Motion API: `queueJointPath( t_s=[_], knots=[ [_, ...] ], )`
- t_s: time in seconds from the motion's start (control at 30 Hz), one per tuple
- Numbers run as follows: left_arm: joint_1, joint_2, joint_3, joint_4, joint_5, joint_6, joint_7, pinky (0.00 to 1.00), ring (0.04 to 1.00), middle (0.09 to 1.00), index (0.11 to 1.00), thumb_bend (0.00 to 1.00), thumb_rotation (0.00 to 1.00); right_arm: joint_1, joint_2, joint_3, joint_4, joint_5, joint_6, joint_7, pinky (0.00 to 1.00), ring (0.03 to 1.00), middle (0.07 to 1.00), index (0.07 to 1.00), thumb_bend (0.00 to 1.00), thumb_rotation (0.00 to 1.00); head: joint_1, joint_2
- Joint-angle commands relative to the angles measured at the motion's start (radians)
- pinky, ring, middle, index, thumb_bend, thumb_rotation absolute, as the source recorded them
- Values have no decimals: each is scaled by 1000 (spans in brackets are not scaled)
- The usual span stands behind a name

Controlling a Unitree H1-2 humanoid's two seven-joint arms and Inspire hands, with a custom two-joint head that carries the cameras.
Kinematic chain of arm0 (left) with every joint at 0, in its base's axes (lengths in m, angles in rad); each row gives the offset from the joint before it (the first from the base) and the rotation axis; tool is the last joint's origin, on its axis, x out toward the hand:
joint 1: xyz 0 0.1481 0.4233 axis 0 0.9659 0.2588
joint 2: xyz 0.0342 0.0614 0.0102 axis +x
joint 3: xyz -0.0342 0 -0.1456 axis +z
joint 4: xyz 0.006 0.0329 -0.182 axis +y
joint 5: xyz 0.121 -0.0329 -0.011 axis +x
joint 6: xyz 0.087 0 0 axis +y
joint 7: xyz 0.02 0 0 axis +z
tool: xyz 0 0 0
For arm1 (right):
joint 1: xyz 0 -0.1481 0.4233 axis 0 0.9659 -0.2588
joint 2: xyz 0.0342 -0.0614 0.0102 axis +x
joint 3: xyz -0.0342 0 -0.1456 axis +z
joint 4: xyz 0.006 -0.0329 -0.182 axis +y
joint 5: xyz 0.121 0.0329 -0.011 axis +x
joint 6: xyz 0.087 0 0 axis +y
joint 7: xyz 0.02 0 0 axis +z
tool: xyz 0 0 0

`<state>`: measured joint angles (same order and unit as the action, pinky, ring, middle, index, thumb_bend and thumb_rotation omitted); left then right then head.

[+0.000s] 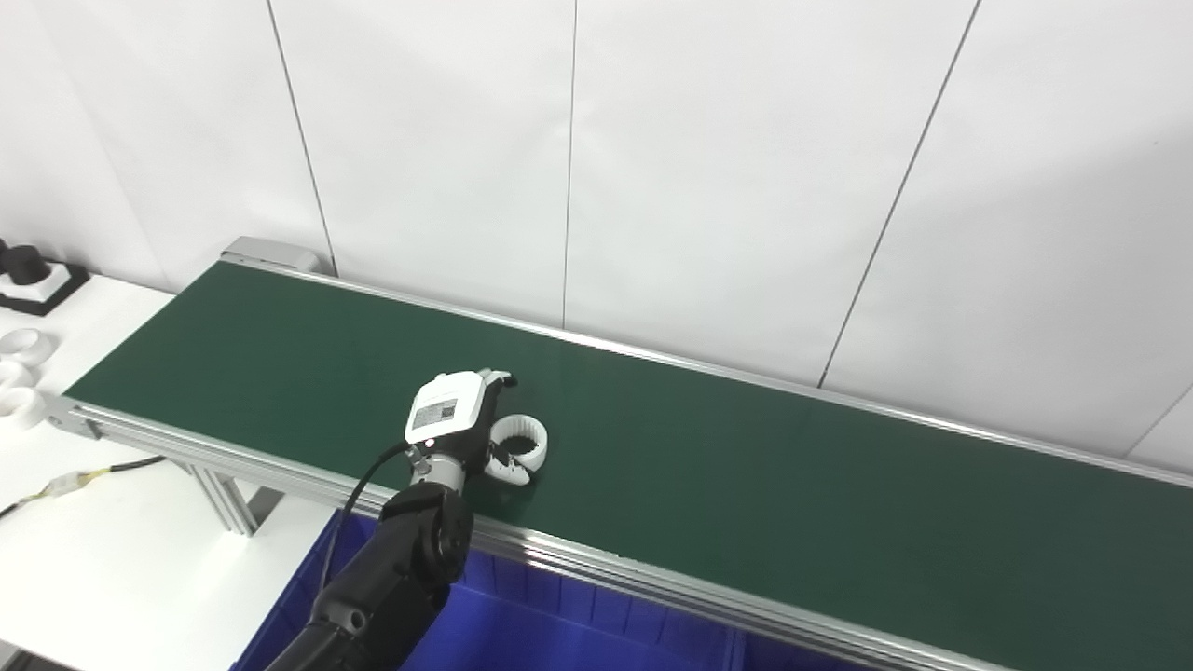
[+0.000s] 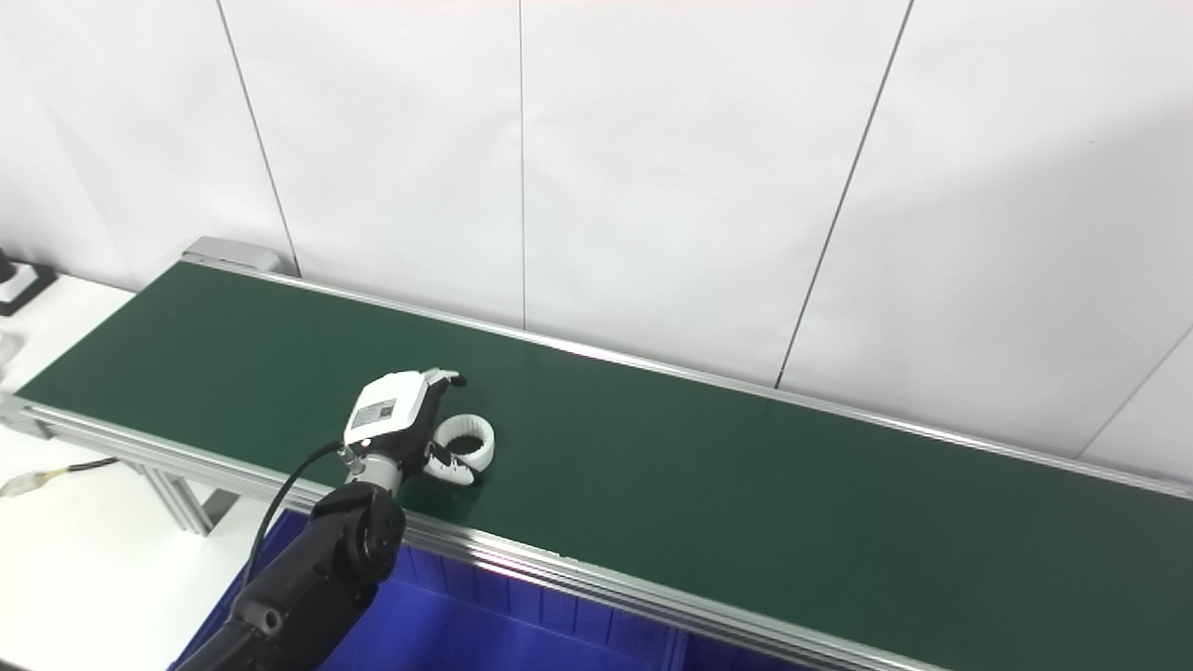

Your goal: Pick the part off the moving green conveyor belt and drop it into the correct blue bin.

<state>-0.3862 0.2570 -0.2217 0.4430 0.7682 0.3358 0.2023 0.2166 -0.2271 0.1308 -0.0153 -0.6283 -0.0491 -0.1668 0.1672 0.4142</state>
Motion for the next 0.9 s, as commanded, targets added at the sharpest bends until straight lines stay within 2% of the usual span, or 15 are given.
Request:
queueJointPath(
  t_s=[0.0,0.03,0.07,0.17,0.23,0.37,0.5,0.6,0.73,0.87],
  knots=[
    [-29,20,15,10,-11,-18,46,905,742,703,701,715,32,-6,-4,-6,-32,-5,-13,-16,531,602,627,766,803,81,1,1],
    [-27,15,19,14,-18,-34,68,863,698,607,598,619,16,-6,-4,-7,-32,-4,-15,-16,530,601,627,765,803,82,1,1],
    [-25,9,23,18,-27,-51,89,841,676,558,545,570,8,-6,-4,-7,-31,-2,-16,-16,529,601,627,764,803,82,1,1],
    [-26,-1,23,36,-50,-96,126,812,647,512,493,523,0,-5,-4,-8,-29,0,-19,-18,531,602,628,765,804,81,0,2],
    [-27,-3,18,37,-66,-120,126,810,634,498,495,519,0,-4,-3,-9,-30,2,-18,-18,529,603,629,766,803,79,-3,2],
    [-26,5,0,19,-90,-141,76,819,636,497,494,518,0,-4,-1,-8,-33,5,-16,-16,531,602,629,766,802,79,-2,3],
    [-29,31,-30,-16,-113,-105,-56,856,667,516,477,515,0,-4,-1,-7,-29,2,-18,-19,537,608,630,769,801,85,-2,2],
    [-23,36,-31,-35,-121,-99,-84,837,655,515,476,517,0,-5,-3,-6,-26,-1,-25,-23,532,603,627,767,800,93,-2,2],
    [-7,40,-29,-54,-115,-104,-74,840,669,519,473,516,0,-2,-1,-5,-37,-5,-16,-18,533,603,627,768,795,101,-8,7],
    [83,25,28,-218,-123,-146,17,779,599,451,517,515,0,6,3,-8,-50,1,-16,-18,538,604,626,769,802,85,-21,21]
  ],
)
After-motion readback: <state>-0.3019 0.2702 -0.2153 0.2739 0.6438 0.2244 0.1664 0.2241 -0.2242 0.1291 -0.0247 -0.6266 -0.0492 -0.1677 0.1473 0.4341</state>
